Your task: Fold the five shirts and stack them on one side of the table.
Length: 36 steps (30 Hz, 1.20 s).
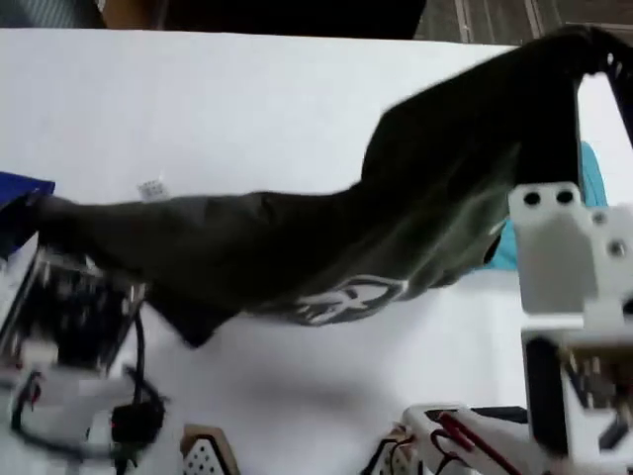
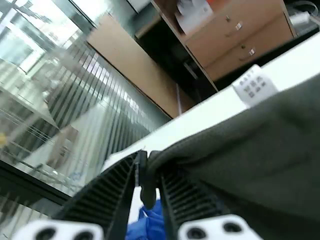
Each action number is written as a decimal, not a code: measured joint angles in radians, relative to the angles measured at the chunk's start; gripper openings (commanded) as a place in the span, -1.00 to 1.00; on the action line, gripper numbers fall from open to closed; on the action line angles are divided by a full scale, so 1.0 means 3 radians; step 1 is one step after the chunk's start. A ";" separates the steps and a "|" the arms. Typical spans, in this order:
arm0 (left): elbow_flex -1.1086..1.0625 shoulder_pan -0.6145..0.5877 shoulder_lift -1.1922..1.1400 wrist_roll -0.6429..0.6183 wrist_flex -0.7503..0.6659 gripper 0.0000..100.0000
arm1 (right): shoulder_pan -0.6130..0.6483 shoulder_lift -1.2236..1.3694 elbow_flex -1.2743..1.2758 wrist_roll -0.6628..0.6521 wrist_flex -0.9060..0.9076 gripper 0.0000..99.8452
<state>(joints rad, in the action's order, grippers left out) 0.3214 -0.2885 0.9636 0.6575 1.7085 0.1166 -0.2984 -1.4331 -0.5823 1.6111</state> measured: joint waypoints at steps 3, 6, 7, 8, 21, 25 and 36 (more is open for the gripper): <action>0.0000 0.0000 0.0169 0.0000 -0.0087 -0.95 | 0.0000 -0.0005 -0.0174 0.0000 0.0123 -0.96; 0.0015 0.0000 0.0312 0.0000 -0.0092 -0.95 | -0.0005 -0.0026 -0.0271 0.0000 0.0184 -0.96; 0.0015 -0.0005 0.0358 0.0000 -0.0092 -0.95 | -0.0005 -0.0061 -0.0276 0.0000 0.0189 -0.96; 0.0015 -0.0005 0.0389 0.0000 -0.0092 -0.95 | -0.0005 -0.0107 -0.0276 0.0000 0.0189 -0.96; 0.0026 -0.0005 0.0578 0.0000 -0.0102 -0.95 | 0.0000 -0.0716 -0.0317 0.0000 0.0189 -0.96; 0.0026 -0.0005 0.0578 0.0000 -0.0128 -0.95 | 0.0000 -0.0726 -0.0256 0.0000 0.0153 -0.96; -0.0148 -0.0005 0.0588 0.0010 -0.0286 -0.95 | 0.0000 -0.0711 0.0419 0.0000 -0.0159 -0.96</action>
<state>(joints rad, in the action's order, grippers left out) 0.2770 -0.2900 1.1400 0.6605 1.6226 0.1166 -0.5117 -1.3073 -0.5823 1.5635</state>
